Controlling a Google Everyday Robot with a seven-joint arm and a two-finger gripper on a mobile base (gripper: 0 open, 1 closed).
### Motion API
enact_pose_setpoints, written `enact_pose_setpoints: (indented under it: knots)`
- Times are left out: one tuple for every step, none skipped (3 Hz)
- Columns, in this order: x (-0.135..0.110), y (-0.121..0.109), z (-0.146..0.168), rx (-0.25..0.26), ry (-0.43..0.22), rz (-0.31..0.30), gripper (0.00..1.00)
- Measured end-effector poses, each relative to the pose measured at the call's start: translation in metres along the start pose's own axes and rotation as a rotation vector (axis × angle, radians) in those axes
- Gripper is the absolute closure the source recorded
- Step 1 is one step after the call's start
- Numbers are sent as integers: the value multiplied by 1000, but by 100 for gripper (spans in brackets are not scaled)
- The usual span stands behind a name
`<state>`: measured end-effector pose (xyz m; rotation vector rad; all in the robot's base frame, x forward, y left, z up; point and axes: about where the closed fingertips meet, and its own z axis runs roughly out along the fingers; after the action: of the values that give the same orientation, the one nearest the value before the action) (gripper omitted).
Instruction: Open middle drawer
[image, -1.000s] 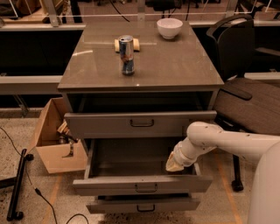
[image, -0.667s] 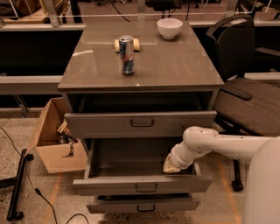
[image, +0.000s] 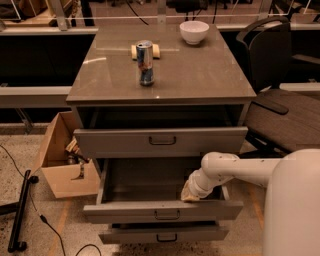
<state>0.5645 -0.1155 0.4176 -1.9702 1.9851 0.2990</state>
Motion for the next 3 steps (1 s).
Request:
enact_pose_setpoints:
  knots:
    - [-2,3,19,-43,-67,21,100]
    - [-2,3,19,-44,-67,21,100]
    - [-5,14,14,-106,-95,26,100]
